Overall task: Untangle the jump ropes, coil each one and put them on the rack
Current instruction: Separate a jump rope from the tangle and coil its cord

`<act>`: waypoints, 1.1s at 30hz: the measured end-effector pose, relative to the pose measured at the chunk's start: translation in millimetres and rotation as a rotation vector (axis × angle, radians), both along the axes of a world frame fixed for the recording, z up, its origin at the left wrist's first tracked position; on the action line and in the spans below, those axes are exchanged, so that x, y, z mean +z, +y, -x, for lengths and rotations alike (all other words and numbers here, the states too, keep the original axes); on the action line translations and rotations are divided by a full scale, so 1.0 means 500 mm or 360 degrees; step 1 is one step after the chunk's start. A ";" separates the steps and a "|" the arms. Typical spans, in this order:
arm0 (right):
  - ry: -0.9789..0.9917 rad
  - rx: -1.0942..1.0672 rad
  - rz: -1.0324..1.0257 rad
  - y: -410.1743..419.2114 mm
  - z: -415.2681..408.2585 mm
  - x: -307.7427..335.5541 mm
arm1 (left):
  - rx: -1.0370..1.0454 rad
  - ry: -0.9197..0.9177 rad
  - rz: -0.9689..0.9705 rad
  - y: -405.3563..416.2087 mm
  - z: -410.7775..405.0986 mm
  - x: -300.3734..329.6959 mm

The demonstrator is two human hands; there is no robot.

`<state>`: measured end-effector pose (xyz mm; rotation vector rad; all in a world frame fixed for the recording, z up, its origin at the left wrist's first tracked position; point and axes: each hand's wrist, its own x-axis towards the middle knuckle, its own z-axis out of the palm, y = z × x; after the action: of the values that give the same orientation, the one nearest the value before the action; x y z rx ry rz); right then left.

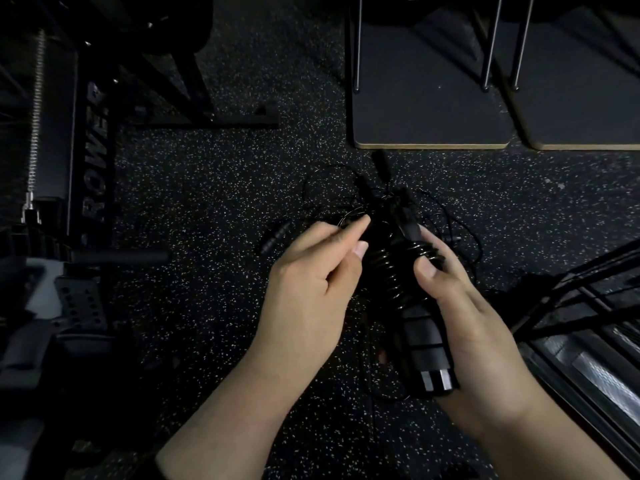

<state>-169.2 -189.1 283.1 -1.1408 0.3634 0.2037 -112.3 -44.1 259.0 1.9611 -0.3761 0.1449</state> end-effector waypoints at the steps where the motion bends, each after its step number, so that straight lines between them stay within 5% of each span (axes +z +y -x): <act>1: -0.0015 -0.0008 -0.0022 -0.001 0.001 -0.001 | 0.0010 -0.0042 -0.0035 0.001 -0.001 0.000; 7: 0.0205 -0.0030 -0.0190 -0.015 -0.020 -0.018 | -0.0082 -0.0246 -0.0255 0.010 -0.006 -0.001; 20: 0.0505 -0.0047 0.0146 -0.022 -0.010 -0.013 | -0.0206 -0.0216 -0.0346 0.000 -0.001 -0.004; 27: 0.0314 -0.0011 0.0318 -0.016 -0.007 0.006 | -0.0069 0.0150 -0.0233 -0.010 0.019 0.019; 33: 0.0174 -0.0059 0.0515 -0.031 -0.011 -0.017 | -0.0299 0.0393 -0.0260 -0.004 0.020 0.032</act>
<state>-163.5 -204.6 274.6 -1.4437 0.5275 0.1789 -122.5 -46.3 274.8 2.0622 -0.4165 -0.2541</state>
